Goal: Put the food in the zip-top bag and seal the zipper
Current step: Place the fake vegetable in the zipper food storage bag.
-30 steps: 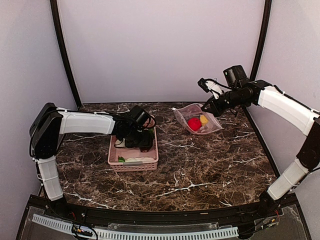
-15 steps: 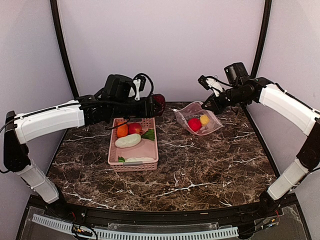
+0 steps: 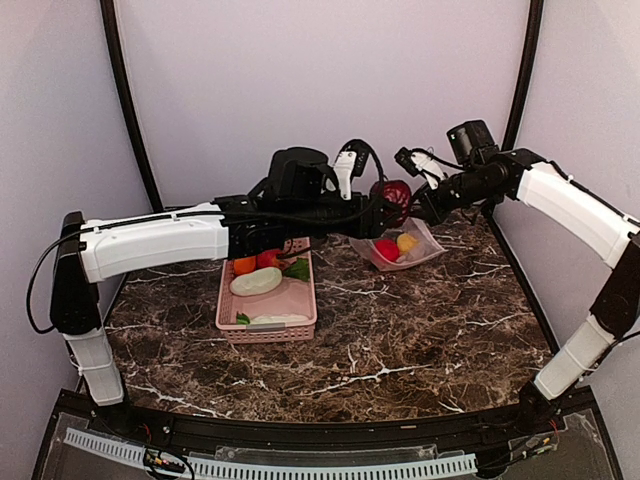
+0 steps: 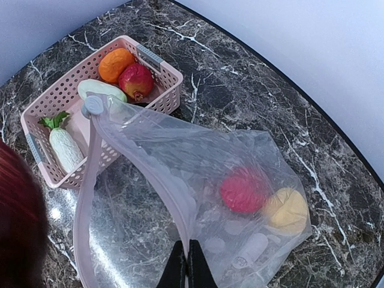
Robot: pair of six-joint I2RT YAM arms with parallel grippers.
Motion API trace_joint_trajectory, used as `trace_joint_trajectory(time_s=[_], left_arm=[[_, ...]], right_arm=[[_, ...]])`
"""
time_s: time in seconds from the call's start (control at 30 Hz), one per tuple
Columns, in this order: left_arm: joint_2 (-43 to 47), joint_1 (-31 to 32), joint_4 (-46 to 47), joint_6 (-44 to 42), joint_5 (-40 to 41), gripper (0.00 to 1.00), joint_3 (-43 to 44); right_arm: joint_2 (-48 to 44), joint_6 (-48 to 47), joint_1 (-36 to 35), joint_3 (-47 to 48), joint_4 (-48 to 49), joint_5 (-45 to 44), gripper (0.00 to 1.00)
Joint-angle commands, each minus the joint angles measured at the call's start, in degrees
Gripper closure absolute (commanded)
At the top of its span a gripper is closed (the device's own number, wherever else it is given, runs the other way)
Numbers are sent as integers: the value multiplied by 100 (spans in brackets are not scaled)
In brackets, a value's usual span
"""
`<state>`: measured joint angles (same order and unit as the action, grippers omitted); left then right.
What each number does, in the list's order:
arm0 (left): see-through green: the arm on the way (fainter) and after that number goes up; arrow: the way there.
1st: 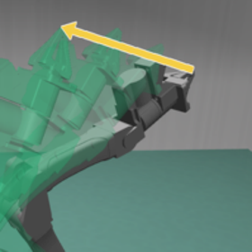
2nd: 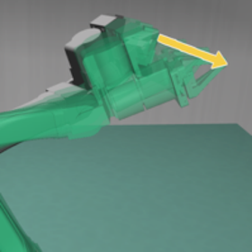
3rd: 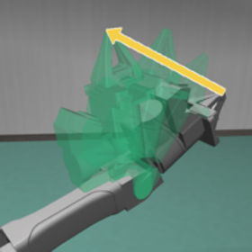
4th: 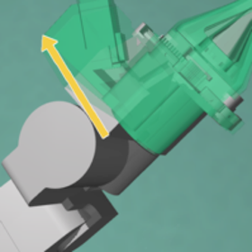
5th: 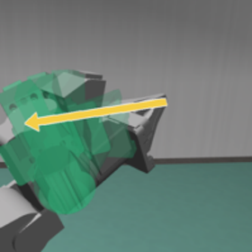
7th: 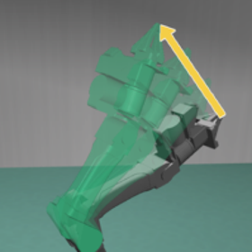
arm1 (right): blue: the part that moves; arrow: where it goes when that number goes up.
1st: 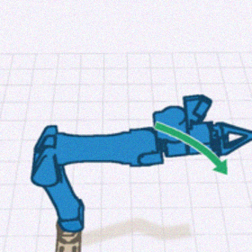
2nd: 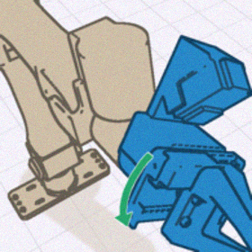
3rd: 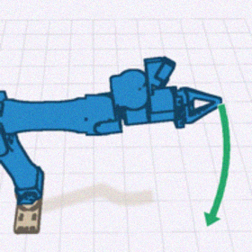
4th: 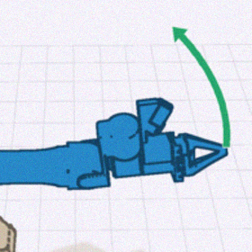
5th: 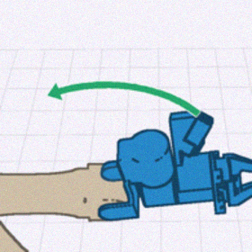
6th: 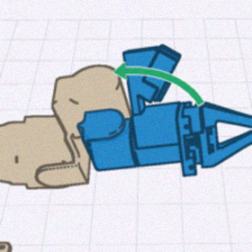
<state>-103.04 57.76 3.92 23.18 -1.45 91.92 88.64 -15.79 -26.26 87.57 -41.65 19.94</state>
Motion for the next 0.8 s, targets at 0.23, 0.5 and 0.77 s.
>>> trace_joint_trajectory(time_s=[0.23,0.5,0.77], left_arm=[[-994,34,-1101,623,999,52,1192],[-1237,28,-1569,705,1304,36,1501],[-1263,16,-1660,147,1146,11,1855]], right_arm=[[339,186,-53,858,-395,104,100],[377,285,-53,1105,-512,247,100],[382,279,-48,1086,-508,198,100]])
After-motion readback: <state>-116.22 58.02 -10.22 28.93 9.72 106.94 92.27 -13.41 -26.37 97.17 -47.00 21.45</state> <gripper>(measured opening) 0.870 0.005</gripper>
